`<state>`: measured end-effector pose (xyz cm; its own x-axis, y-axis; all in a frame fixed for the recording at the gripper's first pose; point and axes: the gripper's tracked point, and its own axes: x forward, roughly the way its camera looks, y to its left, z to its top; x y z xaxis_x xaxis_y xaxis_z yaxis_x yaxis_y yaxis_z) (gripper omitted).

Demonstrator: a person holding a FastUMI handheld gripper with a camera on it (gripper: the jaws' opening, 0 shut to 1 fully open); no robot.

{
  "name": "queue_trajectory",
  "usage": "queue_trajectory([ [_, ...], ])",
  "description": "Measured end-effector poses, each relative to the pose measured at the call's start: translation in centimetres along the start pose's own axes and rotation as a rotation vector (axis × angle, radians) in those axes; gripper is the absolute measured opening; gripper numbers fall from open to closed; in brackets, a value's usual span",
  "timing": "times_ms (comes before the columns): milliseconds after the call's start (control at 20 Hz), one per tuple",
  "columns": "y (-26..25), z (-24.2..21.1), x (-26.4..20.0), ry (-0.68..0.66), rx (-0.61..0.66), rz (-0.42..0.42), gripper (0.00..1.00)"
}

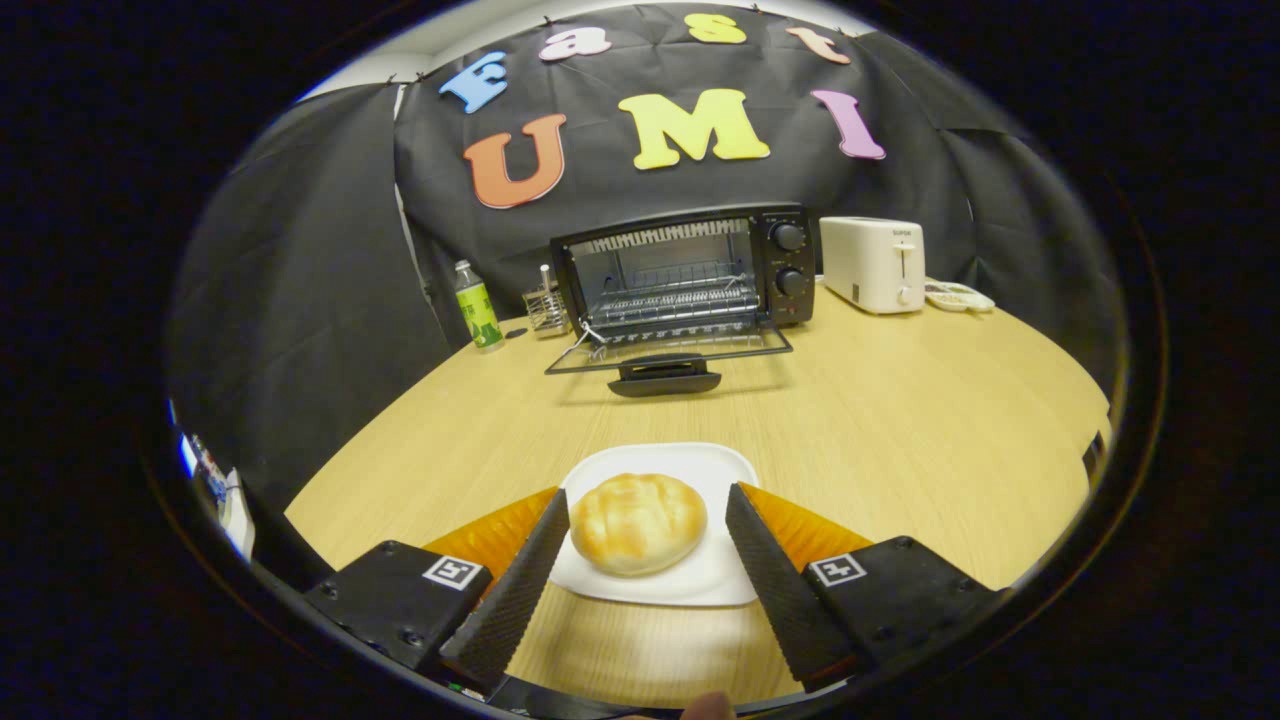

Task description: Open the toaster oven, put the food inside, and close the toaster oven door.

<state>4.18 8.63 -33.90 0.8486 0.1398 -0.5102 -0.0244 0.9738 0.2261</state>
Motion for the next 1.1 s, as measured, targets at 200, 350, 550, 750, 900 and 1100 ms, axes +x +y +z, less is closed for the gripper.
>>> queue_trajectory([
  [200, 0.2, -1.3, 0.9, 0.056, 0.026, 0.004, 1.0],
  [350, 0.3, -1.8, 1.4, 0.081, 0.043, 0.004, 0.98],
  [550, 0.1, -1.6, 1.7, 0.093, 0.078, 0.02, 0.84],
  [750, -0.1, -0.9, 1.4, 0.088, 0.121, 0.032, 0.61],
  [900, 0.0, 0.4, 1.2, 0.086, 0.18, 0.049, 0.52],
  [1100, 0.4, 4.8, 1.3, 0.018, 0.239, 0.082, 0.52],
])
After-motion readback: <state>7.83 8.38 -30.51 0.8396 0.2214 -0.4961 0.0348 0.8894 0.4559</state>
